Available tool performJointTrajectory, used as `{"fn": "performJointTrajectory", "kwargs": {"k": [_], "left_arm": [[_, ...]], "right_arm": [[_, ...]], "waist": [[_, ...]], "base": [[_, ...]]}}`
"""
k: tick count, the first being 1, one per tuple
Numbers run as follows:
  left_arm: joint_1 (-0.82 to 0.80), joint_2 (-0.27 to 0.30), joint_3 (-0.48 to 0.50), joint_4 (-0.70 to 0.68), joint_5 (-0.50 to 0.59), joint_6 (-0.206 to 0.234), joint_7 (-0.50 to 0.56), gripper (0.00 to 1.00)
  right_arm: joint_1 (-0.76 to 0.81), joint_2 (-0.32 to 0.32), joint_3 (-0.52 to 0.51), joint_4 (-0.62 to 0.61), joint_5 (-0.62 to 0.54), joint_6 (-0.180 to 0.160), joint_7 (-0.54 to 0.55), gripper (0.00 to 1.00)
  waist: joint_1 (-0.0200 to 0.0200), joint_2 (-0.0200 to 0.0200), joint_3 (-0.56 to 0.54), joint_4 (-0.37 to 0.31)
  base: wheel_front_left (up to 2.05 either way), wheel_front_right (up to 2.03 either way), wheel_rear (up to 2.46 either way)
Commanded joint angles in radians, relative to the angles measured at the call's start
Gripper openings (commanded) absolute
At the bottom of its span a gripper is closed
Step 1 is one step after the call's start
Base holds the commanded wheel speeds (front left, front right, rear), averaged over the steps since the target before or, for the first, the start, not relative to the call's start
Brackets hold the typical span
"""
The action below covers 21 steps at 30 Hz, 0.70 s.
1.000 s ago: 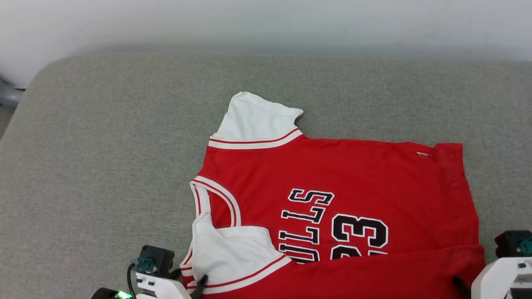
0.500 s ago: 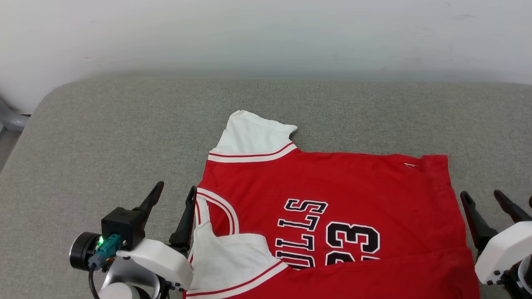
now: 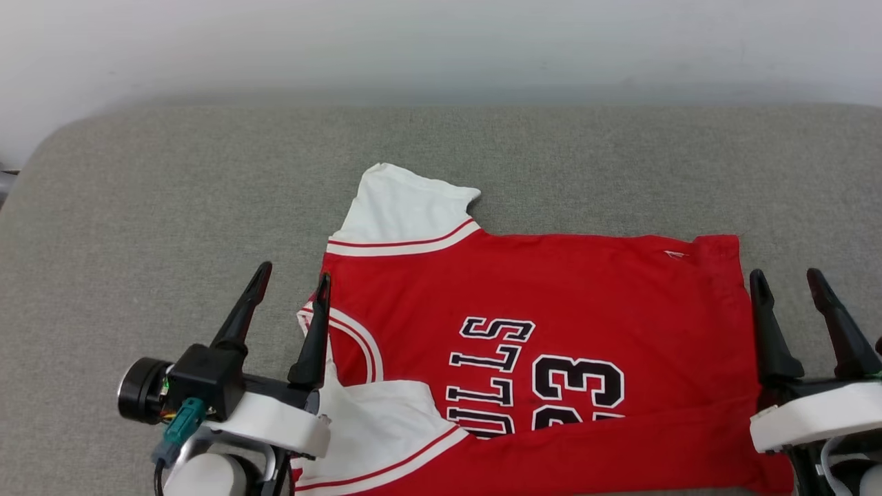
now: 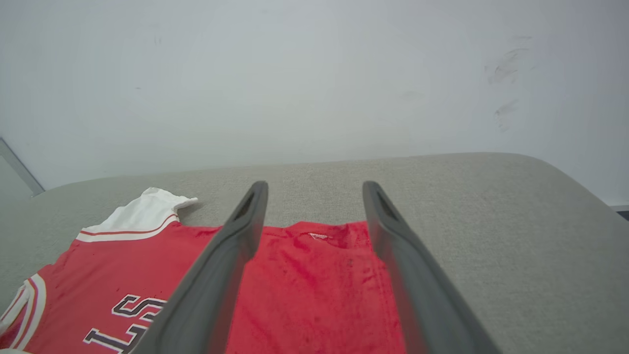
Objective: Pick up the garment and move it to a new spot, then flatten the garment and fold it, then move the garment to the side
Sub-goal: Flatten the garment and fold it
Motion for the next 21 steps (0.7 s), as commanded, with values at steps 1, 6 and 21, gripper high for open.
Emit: {"fn": "performJointTrajectory", "kwargs": {"k": [1, 6, 21], "left_arm": [[-0.026, -0.006, 0.014, -0.001, 0.025, -0.018, -0.006, 1.0], [-0.131, 0.012, 0.019, 0.061, 0.077, -0.082, -0.006, 1.0], [-0.741, 0.16, -0.112, 0.381, 0.017, -0.33, 0.5, 1.0]], "right_arm": [[-0.033, 0.006, 0.009, 0.009, -0.011, -0.001, -0.027, 1.0], [-0.082, 0.015, 0.032, 0.036, -0.005, -0.001, -0.046, 1.0], [-0.195, 0.019, 0.1, 0.035, 0.038, -0.001, -0.057, 1.0]], "waist": [[0.0, 0.0, 0.038, -0.02], [0.0, 0.0, 0.118, -0.062], [0.0, 0.0, 0.296, -0.176]], "base": [[0.0, 0.0, 0.0], [0.0, 0.0, 0.0], [0.0, 0.0, 0.0]]}}
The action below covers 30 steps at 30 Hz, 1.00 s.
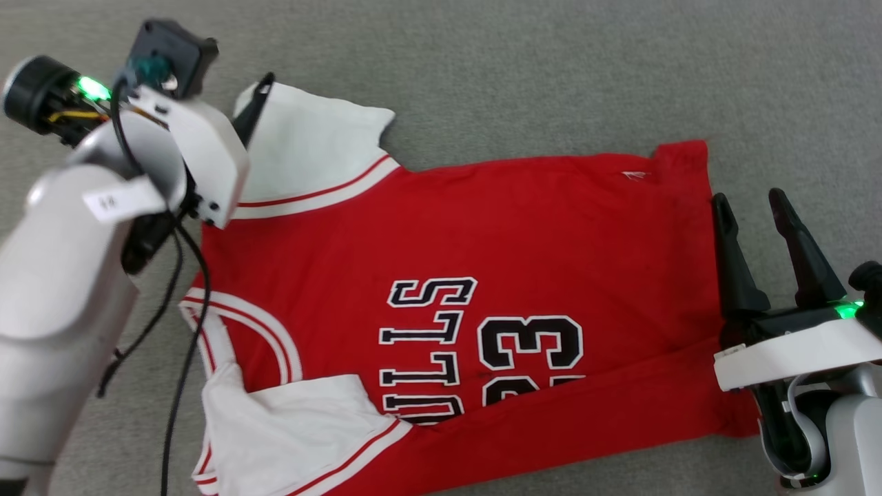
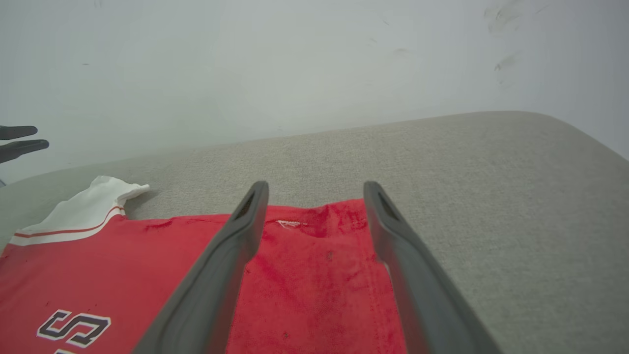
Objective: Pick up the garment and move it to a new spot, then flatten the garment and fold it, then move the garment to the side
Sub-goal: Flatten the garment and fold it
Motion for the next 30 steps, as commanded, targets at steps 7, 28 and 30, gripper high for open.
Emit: {"fn": "performJointTrajectory", "kwargs": {"k": [7, 28, 30], "left_arm": [[-0.18, 0.082, -0.139, 0.113, -0.188, -0.007, 0.301, 1.0], [-0.272, 0.127, -0.23, 0.29, -0.39, -0.006, 0.483, 0.0], [-0.267, 0.123, -0.224, 0.294, -0.402, -0.006, 0.479, 0.0]], "right_arm": [[-0.04, 0.014, 0.021, -0.014, 0.008, -0.001, -0.01, 1.0], [-0.063, 0.034, 0.046, -0.019, 0.002, -0.001, -0.027, 1.0], [-0.067, 0.035, 0.045, -0.018, -0.002, -0.001, -0.022, 1.0]], "waist": [[-0.0003, -0.0001, 0.083, -0.07], [-0.0003, -0.0001, 0.175, -0.113], [-0.0003, -0.0001, 0.171, -0.107]], "base": [[0.0, 0.0, 0.0], [0.0, 0.0, 0.0], [0.0, 0.0, 0.0]]}}
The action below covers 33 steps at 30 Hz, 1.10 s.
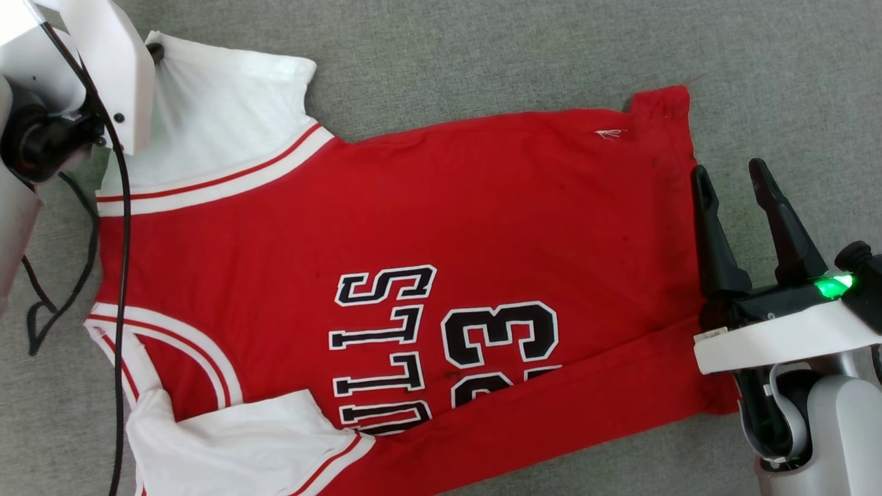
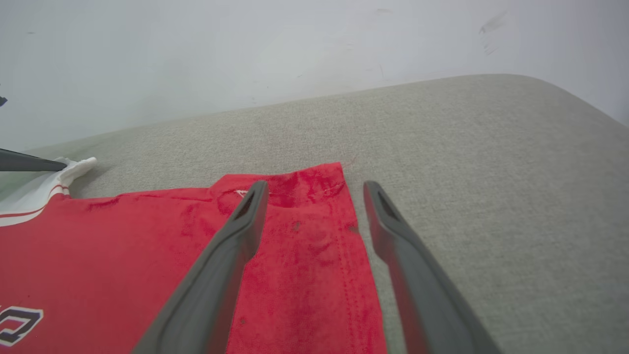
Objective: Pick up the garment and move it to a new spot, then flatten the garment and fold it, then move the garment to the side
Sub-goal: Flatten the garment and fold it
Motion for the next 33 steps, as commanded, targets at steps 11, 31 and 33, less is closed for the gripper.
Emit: {"fn": "performJointTrajectory", "kwargs": {"k": [11, 31, 33], "left_arm": [[0.086, -0.045, 0.012, -0.01, -0.017, 0.017, -0.142, 0.0], [0.332, 0.025, 0.039, -0.598, -0.056, 0.165, -0.195, 0.0], [0.346, 0.037, 0.04, -0.646, -0.048, 0.184, -0.194, 0.0]], "right_arm": [[0.004, -0.064, -0.02, 0.0, -0.042, -0.001, 0.131, 1.0], [-0.225, -0.269, -0.121, 0.069, 0.016, -0.001, 0.947, 1.0], [-0.248, -0.277, -0.119, 0.092, 0.016, -0.001, 0.986, 1.0]], "waist": [[0.0, 0.0, -0.11, 0.074], [0.0, 0.0, -0.151, 0.249], [0.0, 0.0, -0.141, 0.262]], "base": [[0.0, 0.0, 0.0], [0.0, 0.0, 0.0], [0.0, 0.0, 0.0]]}}
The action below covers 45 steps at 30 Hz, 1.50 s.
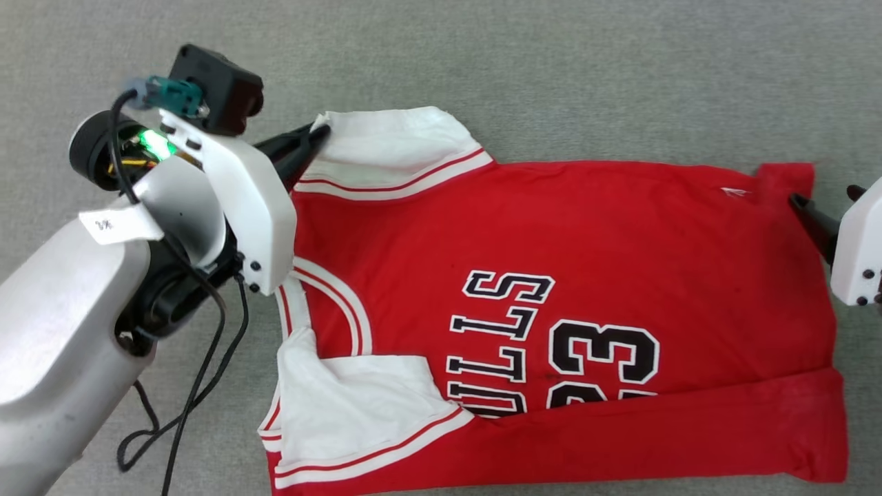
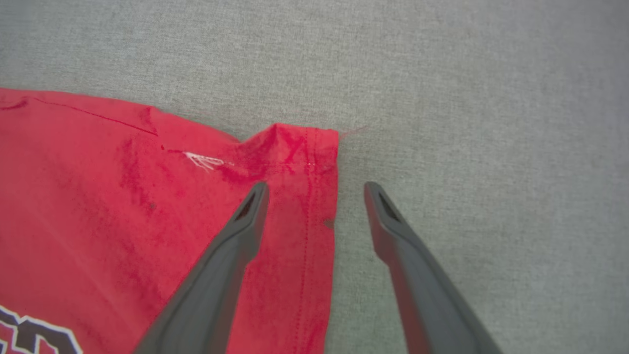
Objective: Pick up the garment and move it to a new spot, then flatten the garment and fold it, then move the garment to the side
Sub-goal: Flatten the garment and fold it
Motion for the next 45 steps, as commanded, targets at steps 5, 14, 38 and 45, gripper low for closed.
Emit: {"fn": "performJointTrajectory", "kwargs": {"k": [5, 14, 38, 45], "left_arm": [[0.033, 0.022, 0.0, -0.098, 0.019, 0.032, 0.006, 0.0], [0.036, 0.024, -0.014, -0.16, 0.037, 0.045, 0.004, 0.0], [0.166, 0.028, 0.006, -0.079, 0.005, 0.091, -0.101, 0.0], [0.255, 0.043, -0.002, -0.11, -0.003, 0.123, -0.132, 0.0]], "right_arm": [[-0.061, -0.032, 0.016, 0.059, -0.03, -0.001, 0.059, 1.0], [-0.091, -0.043, 0.044, 0.152, -0.057, -0.001, 0.056, 1.0], [-0.036, 0.019, -0.056, 0.281, 0.002, -0.001, -0.245, 0.0], [0.064, 0.0, -0.043, 0.251, 0.085, -0.001, -0.357, 0.0]], "waist": [[0.0001, 0.0, 0.04, 0.043], [0.0001, 0.0, 0.078, 0.082], [0.0001, 0.0, -0.082, 0.064], [0.0001, 0.0, -0.153, 0.074]], "base": [[0.0, 0.0, 0.0], [0.0, 0.0, 0.0], [0.0, 0.0, 0.0], [0.0, 0.0, 0.0]]}}
